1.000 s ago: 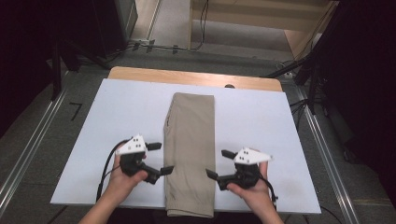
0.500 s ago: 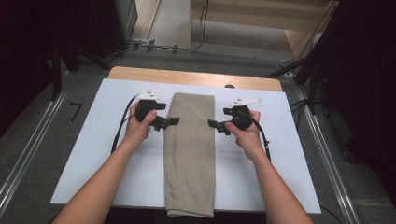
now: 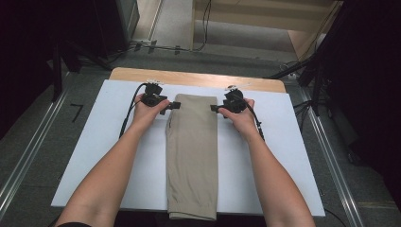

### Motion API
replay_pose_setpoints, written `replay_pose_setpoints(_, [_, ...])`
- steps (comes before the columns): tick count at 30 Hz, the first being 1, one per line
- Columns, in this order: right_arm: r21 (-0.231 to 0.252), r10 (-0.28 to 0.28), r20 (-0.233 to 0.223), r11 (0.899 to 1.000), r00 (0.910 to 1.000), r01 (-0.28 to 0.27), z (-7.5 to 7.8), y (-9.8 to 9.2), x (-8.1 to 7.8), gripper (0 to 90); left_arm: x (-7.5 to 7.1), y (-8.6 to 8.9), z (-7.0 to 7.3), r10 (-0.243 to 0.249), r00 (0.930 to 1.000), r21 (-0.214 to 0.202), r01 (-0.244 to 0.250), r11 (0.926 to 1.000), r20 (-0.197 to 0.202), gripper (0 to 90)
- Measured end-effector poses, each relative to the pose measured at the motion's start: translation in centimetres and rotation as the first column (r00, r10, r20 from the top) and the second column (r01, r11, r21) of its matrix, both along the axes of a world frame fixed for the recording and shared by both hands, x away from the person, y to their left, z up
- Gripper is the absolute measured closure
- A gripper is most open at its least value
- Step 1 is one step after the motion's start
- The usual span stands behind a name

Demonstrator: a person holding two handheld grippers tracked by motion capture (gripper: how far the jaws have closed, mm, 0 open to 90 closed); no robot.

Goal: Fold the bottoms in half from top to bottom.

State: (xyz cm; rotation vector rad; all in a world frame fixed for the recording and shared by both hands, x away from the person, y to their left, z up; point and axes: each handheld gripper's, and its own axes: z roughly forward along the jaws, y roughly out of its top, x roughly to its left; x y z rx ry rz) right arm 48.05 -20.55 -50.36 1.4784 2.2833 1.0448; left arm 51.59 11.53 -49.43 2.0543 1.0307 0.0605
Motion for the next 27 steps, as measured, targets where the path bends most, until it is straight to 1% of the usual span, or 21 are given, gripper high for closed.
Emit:
replay_pose_setpoints(1, [-0.003, -0.008, 0.002, 1.000, 1.0000, 0.008, -0.1, 0.0, 0.4, 28.0, 0.3, -0.2, 0.0, 0.007, 1.0000, 0.021, -0.007, 0.9997, -0.003, 14.9])
replay_pose_setpoints(3, [0.022, -0.026, 0.005, 0.999, 0.9997, 0.026, -0.2, 0.1, 1.0, 28.5, 1.0, -0.6, -0.1, 0.038, 0.9993, 0.049, -0.038, 0.9981, 0.001, 18.3])
replay_pose_setpoints(4, [0.024, -0.025, 0.010, 0.999, 0.9996, 0.025, -0.1, 0.3, 1.3, 28.6, 1.3, -0.8, -0.1, 0.049, 0.9988, 0.053, -0.049, 0.9974, -0.003, 19.8])
replay_pose_setpoints(5, [0.011, -0.018, 0.018, 1.000, 0.9997, 0.018, -0.1, 0.5, 1.5, 28.6, 1.6, -1.0, -0.2, 0.058, 0.9983, 0.061, -0.057, 0.9965, -0.006, 21.2])
replay_pose_setpoints(7, [-0.016, -0.014, 0.016, 1.000, 0.9998, 0.014, 0.0, 1.0, 1.9, 28.6, 2.2, -1.6, -0.3, 0.064, 0.9979, 0.085, -0.064, 0.9944, -0.003, 23.6])
replay_pose_setpoints(8, [-0.022, -0.003, 0.017, 1.000, 0.9998, 0.004, -0.1, 1.1, 2.2, 28.7, 2.4, -1.9, -0.4, 0.072, 0.9974, 0.101, -0.072, 0.9923, 0.004, 24.7])
replay_pose_setpoints(9, [-0.035, -0.008, 0.012, 0.999, 0.9999, 0.009, -0.1, 1.3, 2.3, 28.7, 2.5, -2.1, -0.4, 0.079, 0.9968, 0.107, -0.080, 0.9910, 0.014, 26.1])
replay_pose_setpoints(10, [-0.047, -0.005, 0.017, 0.999, 0.9998, 0.005, -0.2, 1.3, 2.5, 29.8, 2.6, -2.4, -0.4, 0.087, 0.9960, 0.111, -0.089, 0.9898, 0.023, 27.8])
replay_pose_setpoints(12, [-0.067, 0.002, 0.015, 0.998, 0.9999, -0.001, -0.7, 1.6, 2.7, 30.8, 2.7, -2.9, -0.5, 0.079, 0.9963, 0.124, -0.083, 0.9889, 0.035, 31.2])
replay_pose_setpoints(13, [-0.072, 0.006, 0.017, 0.997, 0.9998, -0.004, -0.8, 1.6, 2.7, 30.8, 2.7, -3.2, -0.5, 0.078, 0.9957, 0.140, -0.084, 0.9866, 0.050, 33.6])
replay_pose_setpoints(15, [-0.059, 0.000, 0.029, 0.998, 0.9996, 0.002, -1.0, 1.5, 2.7, 36.7, 2.7, -3.4, -0.5, 0.083, 0.9943, 0.158, -0.093, 0.9831, 0.067, 43.0])
replay_pose_setpoints(16, [-0.053, 0.003, 0.030, 0.999, 0.9995, -0.001, -1.0, 1.4, 2.8, 42.3, 2.7, -3.3, -0.6, 0.098, 0.9932, 0.147, -0.106, 0.9834, 0.063, 48.3])
replay_pose_setpoints(17, [-0.032, 0.008, 0.028, 0.999, 0.9996, -0.008, -1.0, 1.2, 2.8, 50.1, 2.8, -3.2, -0.6, 0.113, 0.9921, 0.132, -0.120, 0.9840, 0.054, 54.3])
replay_pose_setpoints(18, [-0.006, 0.013, 0.020, 1.000, 0.9997, -0.012, -1.0, 1.2, 2.8, 55.6, 2.8, -3.0, -0.6, 0.124, 0.9912, 0.127, -0.129, 0.9835, 0.047, 58.4])
replay_pose_setpoints(19, [0.007, 0.023, 0.015, 1.000, 0.9996, -0.024, -1.0, 1.2, 2.8, 61.9, 2.8, -2.9, -0.6, 0.124, 0.9911, 0.125, -0.129, 0.9837, 0.048, 62.7])
replay_pose_setpoints(20, [0.018, 0.034, 0.010, 0.999, 0.9994, -0.034, -1.0, 1.3, 2.8, 70.4, 2.8, -2.8, -0.7, 0.117, 0.9922, 0.113, -0.121, 0.9861, 0.041, 66.5])
replay_pose_setpoints(21, [0.067, 0.059, -0.017, 0.996, 0.9981, -0.058, -1.1, 1.4, 2.8, 77.7, 2.8, -2.8, -0.7, 0.109, 0.9937, 0.101, -0.111, 0.9886, 0.026, 75.1])
replay_pose_setpoints(22, [0.071, 0.066, -0.013, 0.995, 0.9978, -0.065, -1.2, 1.5, 2.8, 79.6, 2.8, -2.7, -0.8, 0.095, 0.9955, 0.084, -0.095, 0.9919, 0.003, 80.7])
replay_pose_setpoints(24, [0.074, 0.058, -0.021, 0.996, 0.9981, -0.056, -1.1, 1.6, 2.7, 82.9, 2.7, -2.8, -0.7, 0.086, 0.9962, 0.087, -0.087, 0.9924, 0.009, 87.4])
replay_pose_setpoints(26, [0.060, 0.054, -0.022, 0.997, 0.9983, -0.052, -0.8, 1.6, 2.8, 84.2, 2.6, -2.8, -0.4, 0.077, 0.9967, 0.092, -0.079, 0.9926, 0.025, 88.4])
replay_pose_setpoints(27, [0.054, 0.053, -0.021, 0.997, 0.9984, -0.052, -0.7, 1.6, 2.7, 84.6, 2.6, -2.8, -0.2, 0.083, 0.9961, 0.074, -0.085, 0.9937, 0.030, 88.7])
